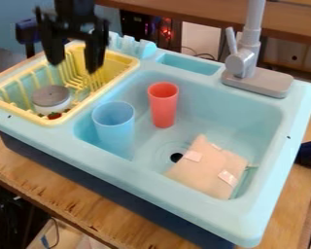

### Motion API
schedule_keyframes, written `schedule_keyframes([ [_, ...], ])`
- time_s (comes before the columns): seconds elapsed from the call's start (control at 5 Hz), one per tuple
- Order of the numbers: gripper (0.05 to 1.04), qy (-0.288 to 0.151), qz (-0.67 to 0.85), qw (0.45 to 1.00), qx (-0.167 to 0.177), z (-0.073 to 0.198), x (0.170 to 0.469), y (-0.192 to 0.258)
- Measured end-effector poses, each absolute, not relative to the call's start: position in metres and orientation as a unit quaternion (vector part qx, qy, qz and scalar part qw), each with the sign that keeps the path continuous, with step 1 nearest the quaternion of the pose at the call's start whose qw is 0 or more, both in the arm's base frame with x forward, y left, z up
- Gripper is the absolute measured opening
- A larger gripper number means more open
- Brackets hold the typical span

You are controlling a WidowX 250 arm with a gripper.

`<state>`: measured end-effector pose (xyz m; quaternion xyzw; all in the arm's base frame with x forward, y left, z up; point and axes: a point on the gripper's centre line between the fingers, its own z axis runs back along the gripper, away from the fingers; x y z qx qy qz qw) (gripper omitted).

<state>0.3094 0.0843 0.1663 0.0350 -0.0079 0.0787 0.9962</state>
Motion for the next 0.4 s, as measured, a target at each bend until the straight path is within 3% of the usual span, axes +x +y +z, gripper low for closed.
schedule_keyframes([
  [0.2, 0.998, -0.044, 0.070, 0.996, 0.034, 0.194, 0.302, 0.080],
  [0.4, 0.998, 0.010, 0.041, 0.999, 0.013, 0.188, 0.284, 0.072],
])
